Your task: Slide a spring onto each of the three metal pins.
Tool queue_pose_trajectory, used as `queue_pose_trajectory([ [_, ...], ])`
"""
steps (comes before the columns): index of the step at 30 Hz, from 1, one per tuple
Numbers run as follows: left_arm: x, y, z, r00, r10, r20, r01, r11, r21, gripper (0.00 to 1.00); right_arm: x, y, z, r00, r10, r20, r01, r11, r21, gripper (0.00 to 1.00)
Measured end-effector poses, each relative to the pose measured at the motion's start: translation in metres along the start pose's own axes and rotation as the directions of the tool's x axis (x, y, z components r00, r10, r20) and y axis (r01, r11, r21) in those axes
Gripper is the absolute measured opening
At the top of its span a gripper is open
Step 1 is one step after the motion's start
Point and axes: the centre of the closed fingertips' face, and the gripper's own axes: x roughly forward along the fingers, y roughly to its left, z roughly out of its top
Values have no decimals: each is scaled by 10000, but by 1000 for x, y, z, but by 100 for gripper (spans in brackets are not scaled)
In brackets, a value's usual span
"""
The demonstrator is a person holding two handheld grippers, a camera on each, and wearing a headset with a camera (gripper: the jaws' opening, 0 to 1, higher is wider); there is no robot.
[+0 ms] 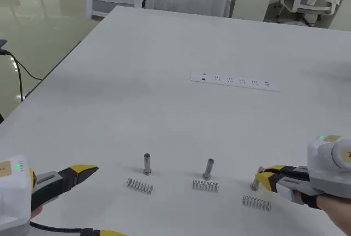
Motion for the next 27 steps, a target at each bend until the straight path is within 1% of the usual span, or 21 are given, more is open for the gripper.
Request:
queue_pose_trajectory([
  [9,1,-1,1,10000,-13,42,13,10000,-35,92,-2,3,-3,10000,-14,-87,12,9998,-202,5],
  [20,0,0,0,10000,16,26,-15,10000,-73,92,-2,4,-3,9999,87,-88,-87,10000,-25,6],
  [27,0,-3,-3,10000,-10,-4,10,9999,-122,92,-2,6,-3,9999,119,-27,-119,9999,59,9],
])
